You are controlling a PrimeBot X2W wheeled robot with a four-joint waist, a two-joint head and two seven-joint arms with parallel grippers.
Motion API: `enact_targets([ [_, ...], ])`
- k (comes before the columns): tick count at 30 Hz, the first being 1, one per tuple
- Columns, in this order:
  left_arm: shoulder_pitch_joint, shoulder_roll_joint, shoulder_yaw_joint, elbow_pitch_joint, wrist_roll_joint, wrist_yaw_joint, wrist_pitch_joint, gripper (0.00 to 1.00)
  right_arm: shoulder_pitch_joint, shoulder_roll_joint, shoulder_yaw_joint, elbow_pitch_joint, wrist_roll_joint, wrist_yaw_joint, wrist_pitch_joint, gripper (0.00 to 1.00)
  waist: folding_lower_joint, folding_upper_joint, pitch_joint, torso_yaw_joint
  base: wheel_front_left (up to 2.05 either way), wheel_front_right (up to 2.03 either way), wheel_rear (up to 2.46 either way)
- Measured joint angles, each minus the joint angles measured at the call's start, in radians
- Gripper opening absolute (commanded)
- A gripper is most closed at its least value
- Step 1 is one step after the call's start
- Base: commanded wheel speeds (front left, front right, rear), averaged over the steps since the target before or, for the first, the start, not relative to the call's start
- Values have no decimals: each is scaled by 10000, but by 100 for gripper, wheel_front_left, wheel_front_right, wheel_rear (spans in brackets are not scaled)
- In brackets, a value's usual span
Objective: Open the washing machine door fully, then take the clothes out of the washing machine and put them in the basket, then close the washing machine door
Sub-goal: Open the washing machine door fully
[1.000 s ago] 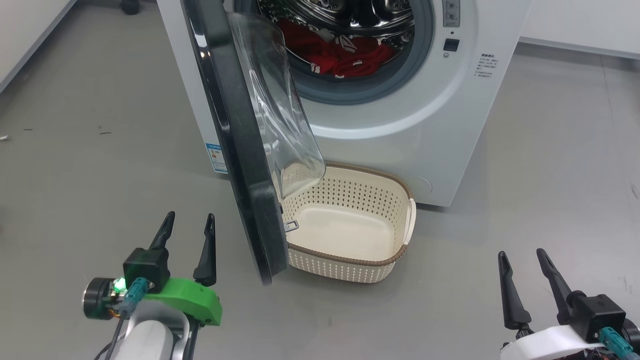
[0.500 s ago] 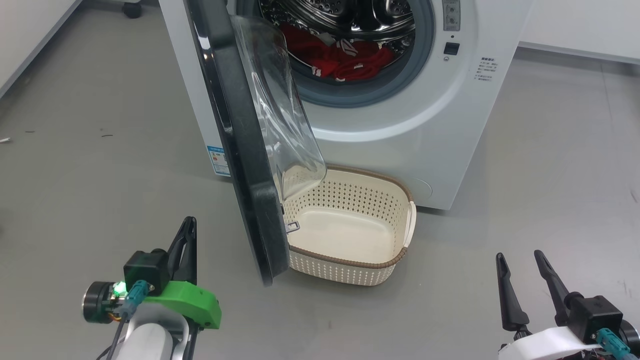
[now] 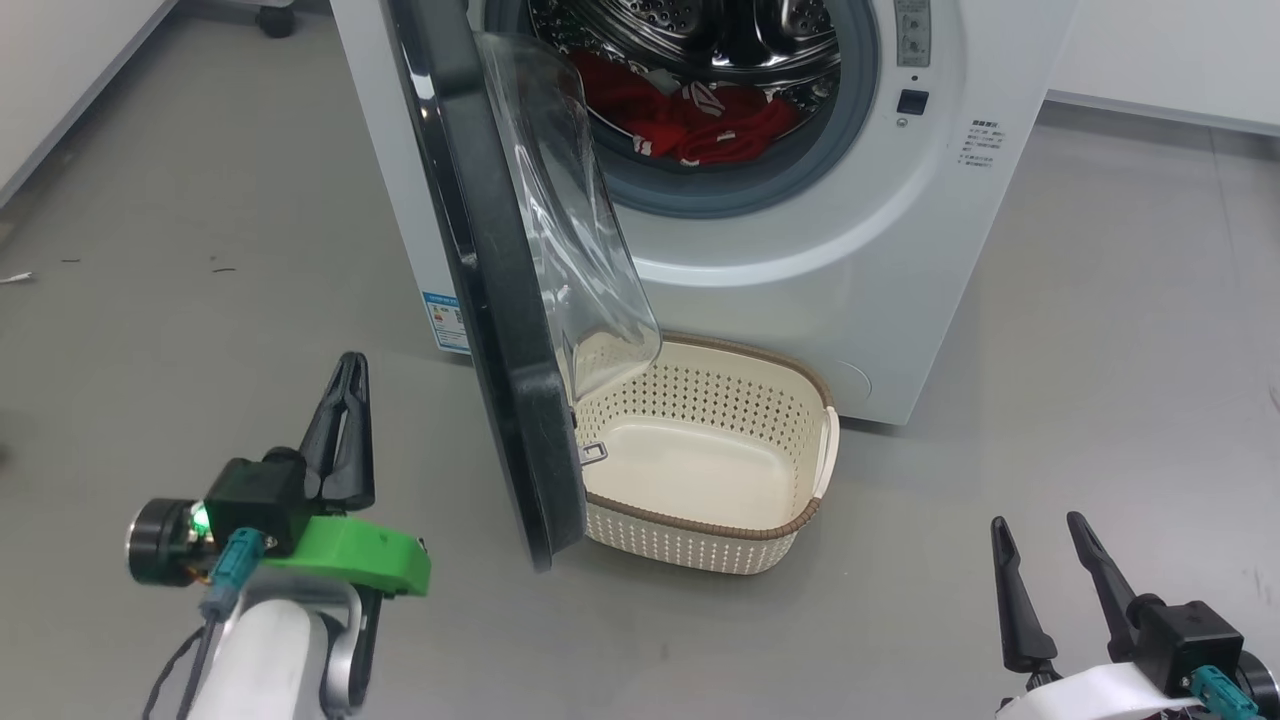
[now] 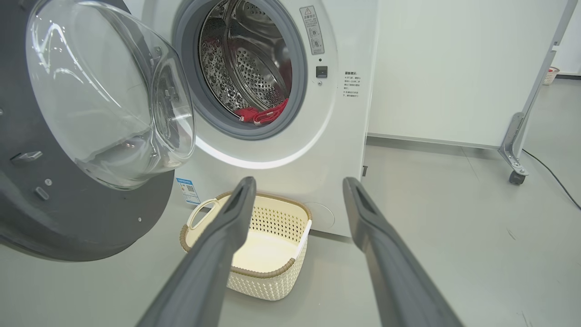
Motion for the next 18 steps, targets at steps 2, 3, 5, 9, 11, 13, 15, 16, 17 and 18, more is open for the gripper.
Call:
enact_targets([
  [2, -106, 0, 38, -527, 84, 0, 2, 0, -1, 27, -17, 0, -40, 2, 0, 100, 0, 0, 1, 24, 0, 0, 0],
  [3, -191, 2, 44, -798, 155, 0, 2, 0, -1, 38, -19, -2, -67, 4, 0, 100, 0, 0, 1, 35, 0, 0, 0],
  [5, -387, 0, 4, -1365, 245, 0, 0, 0, -2, 58, -19, -8, -100, 4, 0, 100, 0, 0, 2, 53, 0, 0, 0],
  [9, -682, -8, -416, -2454, 522, -127, -54, 0, -4, 88, -29, -8, -157, 104, 0, 100, 0, 0, 5, 75, 0, 0, 0],
  [11, -713, -19, -765, -2824, 552, -295, -56, 0, -4, 109, -29, -6, -171, 109, 0, 100, 0, 0, 7, 71, 0, 0, 0],
  [13, -713, -25, -1183, -3099, 552, -476, -56, 0, -6, 140, -25, -2, -226, 176, 0, 100, 0, 0, 9, 55, 0, 0, 0],
  [15, -712, -27, -1655, -3292, 552, -660, -56, 0, -7, 167, -17, 2, -255, 199, 0, 100, 0, 0, 9, 33, 0, 0, 0],
  [16, -709, -29, -1912, -3336, 550, -756, -56, 0, -7, 178, -17, 12, -257, 207, 0, 100, 0, 0, 8, 20, 0, 0, 0],
  [17, -695, -29, -2188, -3356, 546, -878, -56, 0, -7, 192, -15, 19, -257, 209, 0, 100, 0, 0, 7, 6, 0, 0, 0],
  [18, -681, -33, -2452, -3350, 541, -1001, -54, 0, -6, 205, -12, 27, -263, 211, 0, 100, 0, 0, 6, -7, 0, 0, 0],
])
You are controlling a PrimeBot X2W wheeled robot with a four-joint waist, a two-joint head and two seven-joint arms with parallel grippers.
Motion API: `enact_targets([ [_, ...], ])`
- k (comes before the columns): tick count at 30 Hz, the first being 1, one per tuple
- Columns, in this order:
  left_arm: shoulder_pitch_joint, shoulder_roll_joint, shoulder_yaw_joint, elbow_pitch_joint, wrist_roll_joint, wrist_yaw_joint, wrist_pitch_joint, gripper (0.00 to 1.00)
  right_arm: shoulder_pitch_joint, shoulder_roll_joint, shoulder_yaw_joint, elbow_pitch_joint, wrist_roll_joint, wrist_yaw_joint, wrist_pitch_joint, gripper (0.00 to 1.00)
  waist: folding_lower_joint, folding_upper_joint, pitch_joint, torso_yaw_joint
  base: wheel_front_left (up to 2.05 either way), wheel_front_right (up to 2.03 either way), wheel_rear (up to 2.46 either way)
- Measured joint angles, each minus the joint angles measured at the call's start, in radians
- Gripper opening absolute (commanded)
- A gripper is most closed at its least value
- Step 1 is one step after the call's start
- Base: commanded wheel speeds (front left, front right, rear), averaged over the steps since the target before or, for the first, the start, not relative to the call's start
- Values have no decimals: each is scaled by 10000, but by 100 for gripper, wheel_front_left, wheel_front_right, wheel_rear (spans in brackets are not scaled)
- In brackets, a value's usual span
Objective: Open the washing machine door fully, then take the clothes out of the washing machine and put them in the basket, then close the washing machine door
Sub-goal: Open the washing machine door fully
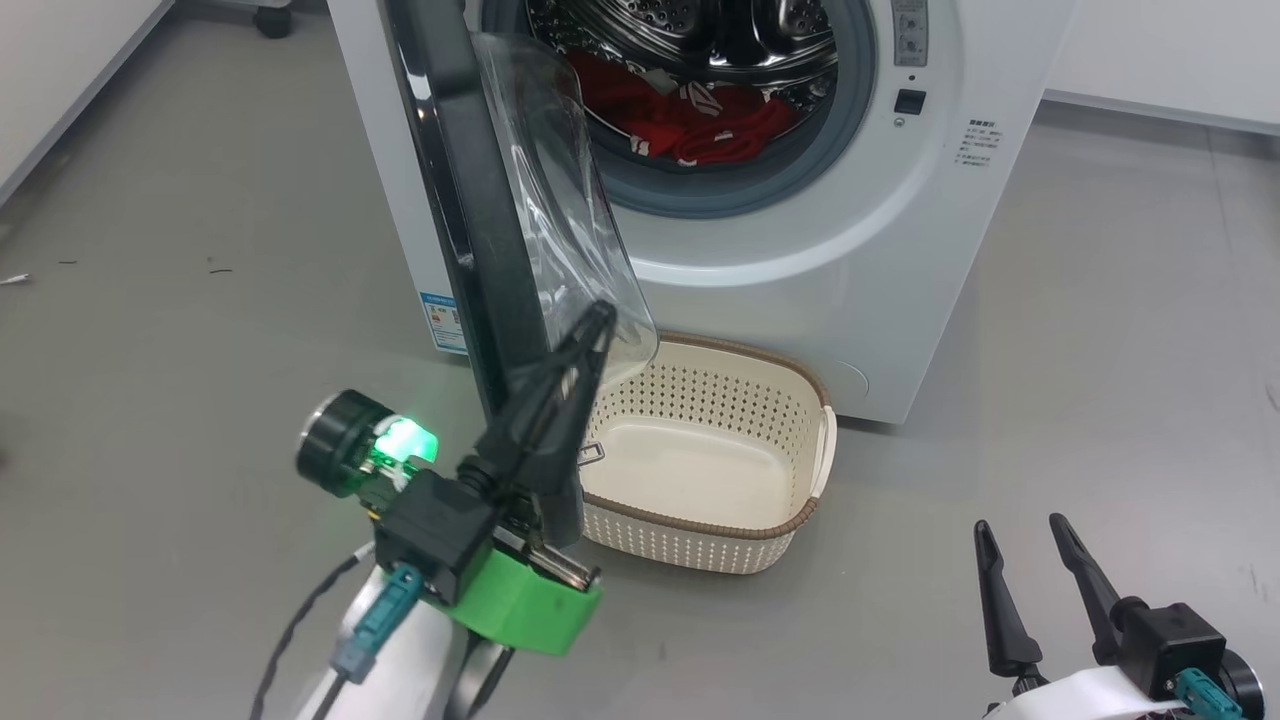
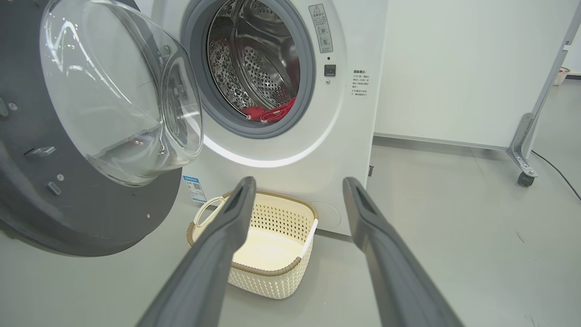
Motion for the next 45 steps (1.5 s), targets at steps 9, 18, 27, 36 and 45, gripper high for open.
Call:
enact_targets([
  [9, 632, 2, -1505, 692, -295, -259, 826, 0, -2, 142, 33, 42, -128, 115, 0, 100, 0, 0, 16, -119, 0, 0, 0],
  [18, 867, 6, -1588, 1616, -671, 238, 1524, 0, -12, 163, 29, 58, -276, 230, 0, 100, 0, 0, 120, -219, 0, 0, 0],
  [27, 862, 4, -1248, 2303, -849, 1081, 1732, 0, -48, 176, -71, 102, -320, 309, 0, 100, 0, 0, 235, -262, 0, 0, 0],
  [36, 794, -10, -863, 2752, -1181, 1306, 1620, 0, -104, 224, -123, 151, -349, 407, 0, 100, 0, 0, 347, -306, 0, 0, 0],
  [45, 688, -35, -892, 2938, -1302, 1360, 1440, 0, -114, 255, -257, 217, -349, 439, 0, 100, 0, 0, 335, -311, 0, 0, 0],
])
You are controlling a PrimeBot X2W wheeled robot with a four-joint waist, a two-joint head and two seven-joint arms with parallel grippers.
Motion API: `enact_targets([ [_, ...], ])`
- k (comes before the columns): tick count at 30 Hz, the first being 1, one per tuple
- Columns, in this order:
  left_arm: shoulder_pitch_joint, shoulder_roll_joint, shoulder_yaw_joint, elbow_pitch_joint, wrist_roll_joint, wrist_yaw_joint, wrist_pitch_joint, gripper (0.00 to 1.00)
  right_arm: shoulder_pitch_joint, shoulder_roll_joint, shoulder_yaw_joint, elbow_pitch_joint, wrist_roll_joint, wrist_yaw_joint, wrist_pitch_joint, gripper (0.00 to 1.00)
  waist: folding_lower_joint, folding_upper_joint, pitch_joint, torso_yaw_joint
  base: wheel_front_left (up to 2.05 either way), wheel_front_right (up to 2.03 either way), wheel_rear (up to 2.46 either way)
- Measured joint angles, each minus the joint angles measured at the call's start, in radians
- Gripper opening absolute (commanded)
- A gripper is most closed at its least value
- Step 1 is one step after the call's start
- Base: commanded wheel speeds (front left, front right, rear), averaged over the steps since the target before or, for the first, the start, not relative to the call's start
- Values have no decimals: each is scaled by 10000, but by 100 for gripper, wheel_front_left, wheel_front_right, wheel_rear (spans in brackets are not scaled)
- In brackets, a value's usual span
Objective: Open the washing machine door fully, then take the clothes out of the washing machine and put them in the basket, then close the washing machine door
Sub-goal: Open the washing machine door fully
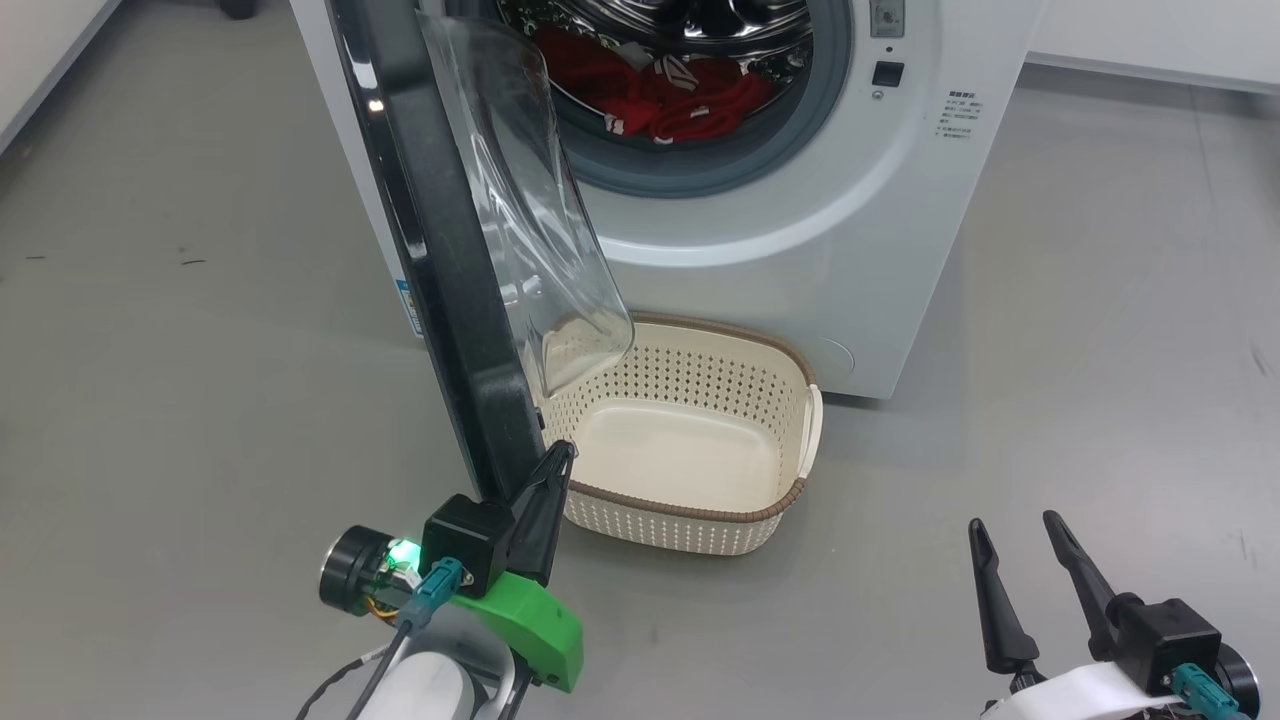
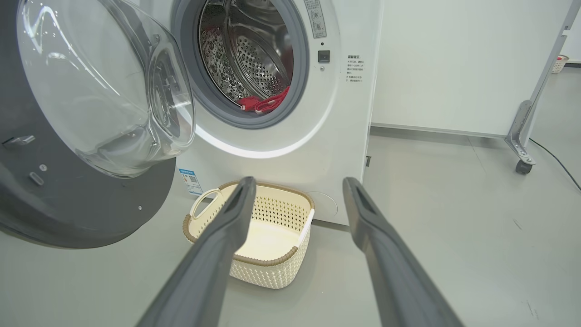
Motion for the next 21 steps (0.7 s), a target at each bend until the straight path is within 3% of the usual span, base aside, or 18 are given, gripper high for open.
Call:
enact_targets([
  [21, 3, -61, -107, 13, -115, 102, -376, 0, -1, 21, -456, -63, -151, 59, 0, 100, 0, 0, 202, 957, 0, 0, 0],
])
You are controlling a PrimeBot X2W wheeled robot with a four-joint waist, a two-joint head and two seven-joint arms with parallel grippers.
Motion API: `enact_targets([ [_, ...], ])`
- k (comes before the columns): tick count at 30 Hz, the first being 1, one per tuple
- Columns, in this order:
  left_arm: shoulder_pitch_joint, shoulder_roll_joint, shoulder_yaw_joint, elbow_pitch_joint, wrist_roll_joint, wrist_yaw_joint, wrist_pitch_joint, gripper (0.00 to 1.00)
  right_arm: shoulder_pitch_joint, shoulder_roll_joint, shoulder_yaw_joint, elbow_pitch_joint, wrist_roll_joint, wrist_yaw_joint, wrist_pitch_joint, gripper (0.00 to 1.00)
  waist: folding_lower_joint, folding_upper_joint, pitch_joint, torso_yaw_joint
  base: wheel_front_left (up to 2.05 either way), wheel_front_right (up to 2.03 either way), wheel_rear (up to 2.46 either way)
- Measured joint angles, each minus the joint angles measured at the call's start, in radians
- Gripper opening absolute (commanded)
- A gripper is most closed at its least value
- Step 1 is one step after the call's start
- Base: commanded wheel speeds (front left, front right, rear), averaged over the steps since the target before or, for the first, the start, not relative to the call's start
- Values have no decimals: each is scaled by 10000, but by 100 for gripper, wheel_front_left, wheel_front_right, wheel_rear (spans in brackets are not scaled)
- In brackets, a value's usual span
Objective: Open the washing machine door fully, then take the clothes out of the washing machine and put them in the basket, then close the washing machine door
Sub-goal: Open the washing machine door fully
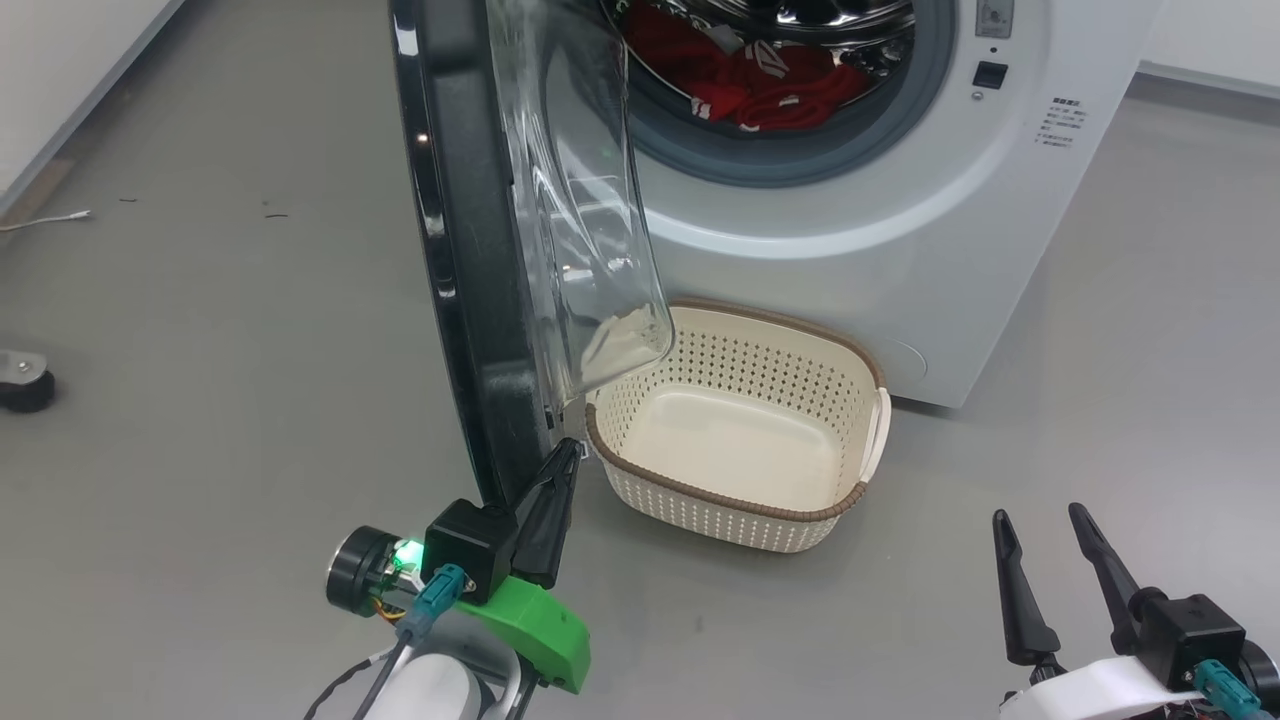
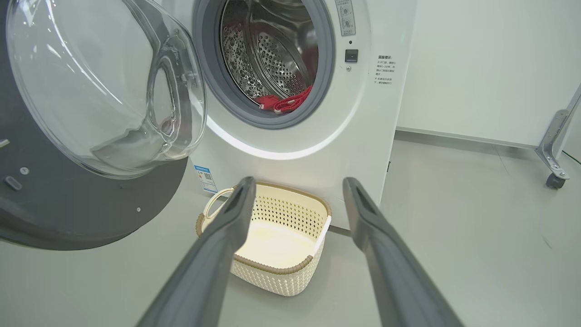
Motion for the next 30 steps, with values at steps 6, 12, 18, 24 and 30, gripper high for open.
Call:
enact_targets([
  [6, 6, 0, 2, 0, 0, 50, -84, 0, -37, 0, -48, -8, -25, 27, 0, 100, 1, 0, 44, 408, 0, 0, 0],
  [12, 21, -2, 140, 111, 12, 52, -102, 0, -72, 2, -48, -4, -119, 119, 0, 100, 1, 0, 77, 830, 0, 0, 0],
  [18, 171, 94, 685, 240, 23, 54, -186, 0, -154, 35, 119, 27, -209, 261, 0, 100, 1, 0, 60, 1047, 0, 0, 0],
  [24, 230, 240, 1423, 500, 105, 54, -276, 0, -300, 46, 219, 81, -267, 349, 0, 100, 1, 0, 72, 981, 0, 0, 0],
  [30, 263, 585, 2399, 819, 307, 105, -307, 0, -343, 71, 267, 107, -299, 368, 0, 100, 1, 0, 158, 781, 0, 0, 0],
])
